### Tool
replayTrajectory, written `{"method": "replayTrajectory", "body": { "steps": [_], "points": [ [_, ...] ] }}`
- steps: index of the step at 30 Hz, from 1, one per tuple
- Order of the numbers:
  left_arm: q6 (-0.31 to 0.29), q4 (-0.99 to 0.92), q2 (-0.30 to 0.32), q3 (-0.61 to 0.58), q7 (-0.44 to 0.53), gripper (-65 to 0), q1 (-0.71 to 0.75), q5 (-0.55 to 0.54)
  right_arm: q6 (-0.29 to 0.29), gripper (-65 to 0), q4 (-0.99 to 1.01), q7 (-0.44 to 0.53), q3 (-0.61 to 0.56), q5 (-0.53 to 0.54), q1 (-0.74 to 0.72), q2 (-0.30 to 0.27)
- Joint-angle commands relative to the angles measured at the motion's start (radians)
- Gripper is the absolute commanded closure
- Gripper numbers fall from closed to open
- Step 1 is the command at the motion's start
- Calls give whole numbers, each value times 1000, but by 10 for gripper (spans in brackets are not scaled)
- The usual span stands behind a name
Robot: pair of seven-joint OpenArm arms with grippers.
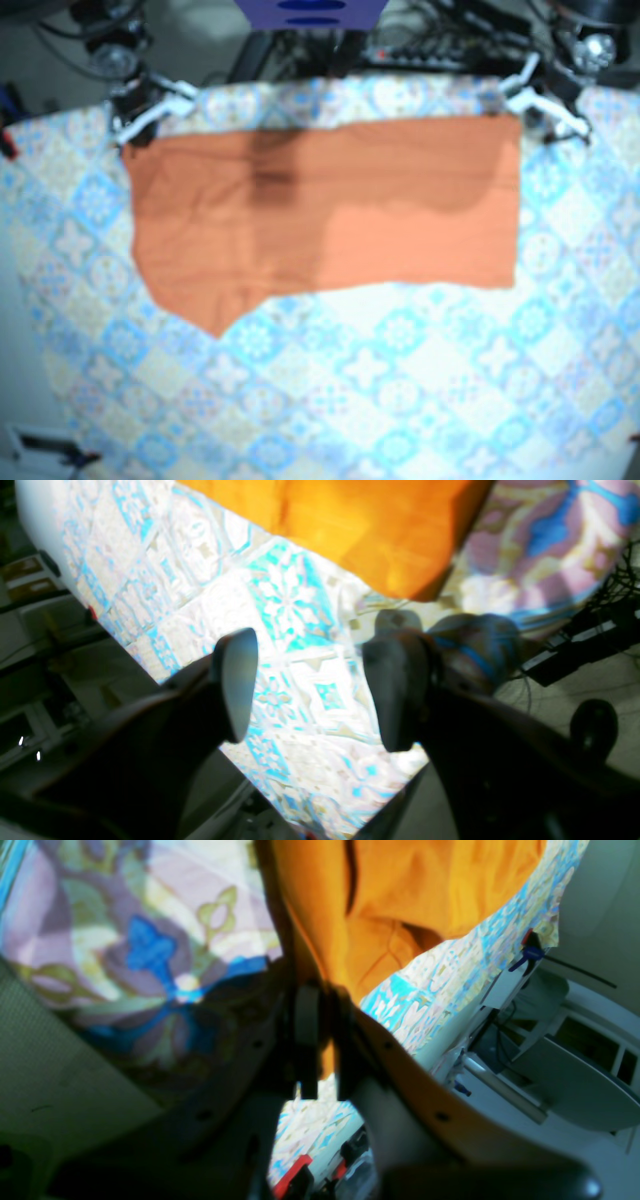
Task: Fold the T-shirt properly
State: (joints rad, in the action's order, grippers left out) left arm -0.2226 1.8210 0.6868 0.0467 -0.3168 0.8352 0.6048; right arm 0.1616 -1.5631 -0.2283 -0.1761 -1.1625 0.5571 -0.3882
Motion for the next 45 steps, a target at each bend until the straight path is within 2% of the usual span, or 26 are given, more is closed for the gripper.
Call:
{"method": "replayTrajectory", "body": {
  "steps": [1,8,19,45],
  "points": [
    [9,15,14,3,3,-355,14,5,-17,-32,-12,0,5,-1,2,-13],
    [9,-16,12,-55,2,-355,8,5,-17,-31,-12,0,5,-1,2,-13],
    [9,-131,12,-193,-26,-355,-142,5,-17,-31,-20,0,5,-1,5,-13],
    [9,-182,12,-198,-26,-355,-216,5,-17,-30,-24,0,5,-3,10,-13]
  ]
}}
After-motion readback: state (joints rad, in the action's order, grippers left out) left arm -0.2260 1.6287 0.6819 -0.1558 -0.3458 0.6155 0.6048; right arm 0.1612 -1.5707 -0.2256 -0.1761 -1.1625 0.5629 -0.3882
